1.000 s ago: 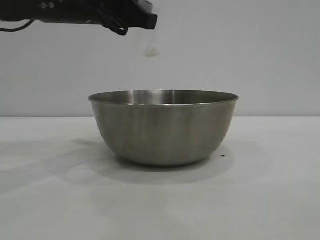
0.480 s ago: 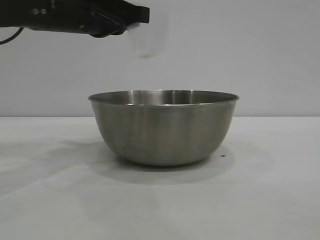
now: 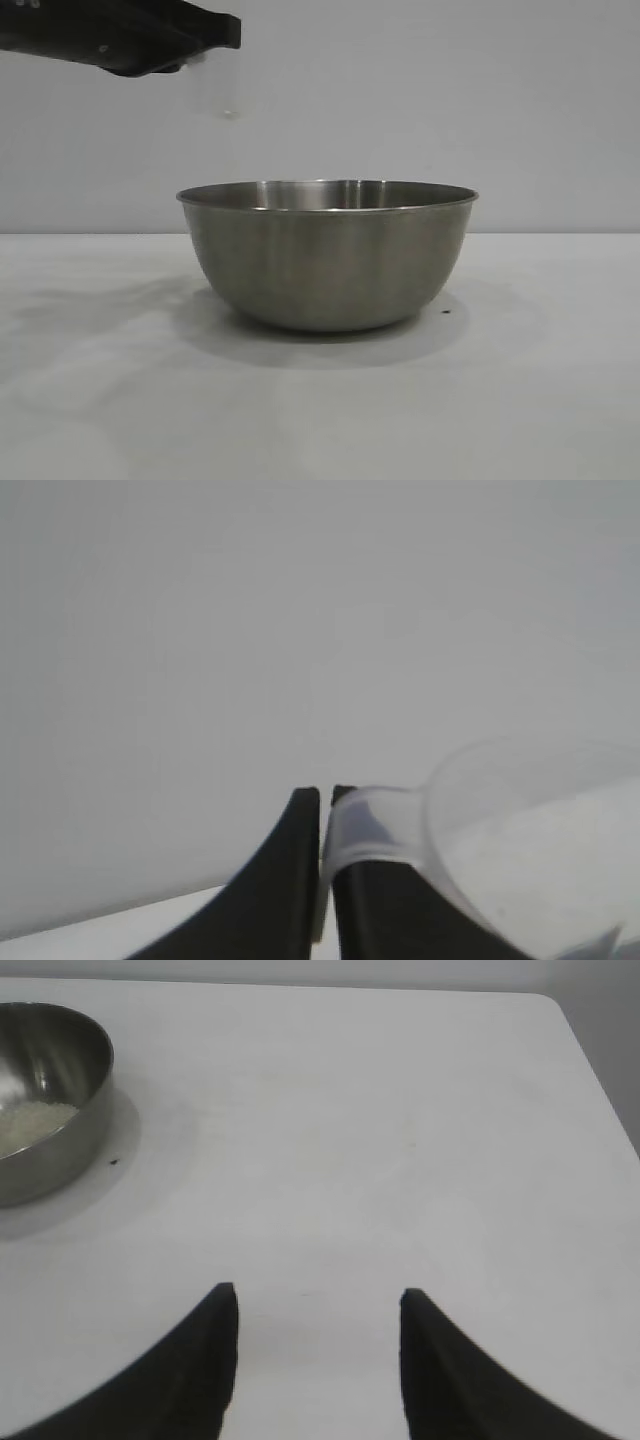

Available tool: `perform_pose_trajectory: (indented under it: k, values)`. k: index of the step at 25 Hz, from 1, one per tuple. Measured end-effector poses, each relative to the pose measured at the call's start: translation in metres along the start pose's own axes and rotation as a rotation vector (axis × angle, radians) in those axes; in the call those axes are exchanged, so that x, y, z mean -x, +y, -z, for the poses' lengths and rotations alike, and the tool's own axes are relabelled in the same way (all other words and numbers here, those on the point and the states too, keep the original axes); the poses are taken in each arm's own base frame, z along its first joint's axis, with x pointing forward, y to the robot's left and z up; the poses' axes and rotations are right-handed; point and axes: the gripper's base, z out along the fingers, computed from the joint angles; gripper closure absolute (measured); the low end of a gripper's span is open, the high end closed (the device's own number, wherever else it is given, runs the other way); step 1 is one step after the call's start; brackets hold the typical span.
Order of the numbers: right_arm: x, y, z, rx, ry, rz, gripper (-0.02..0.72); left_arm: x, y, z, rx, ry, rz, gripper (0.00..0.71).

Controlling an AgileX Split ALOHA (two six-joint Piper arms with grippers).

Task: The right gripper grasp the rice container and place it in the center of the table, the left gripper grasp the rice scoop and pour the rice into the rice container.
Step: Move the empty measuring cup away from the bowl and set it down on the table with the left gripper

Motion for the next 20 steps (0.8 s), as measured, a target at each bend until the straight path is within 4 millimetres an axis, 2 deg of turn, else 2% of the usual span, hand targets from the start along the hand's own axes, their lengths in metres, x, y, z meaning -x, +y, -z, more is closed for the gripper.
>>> perform_pose_trajectory:
  k: [6, 15, 20]
  values:
    - [0.0, 0.0, 0.0, 0.0, 0.0, 0.0, 0.383, -0.01, 0.007, 0.012, 0.04, 0.052, -0.006, 0.71]
    - [0.0, 0.0, 0.0, 0.0, 0.0, 0.0, 0.383, -0.019, 0.013, 0.018, 0.079, 0.093, -0.002, 0.71]
    - [0.0, 0.0, 0.0, 0.0, 0.0, 0.0, 0.383, -0.036, 0.012, 0.017, 0.08, 0.145, 0.005, 0.71]
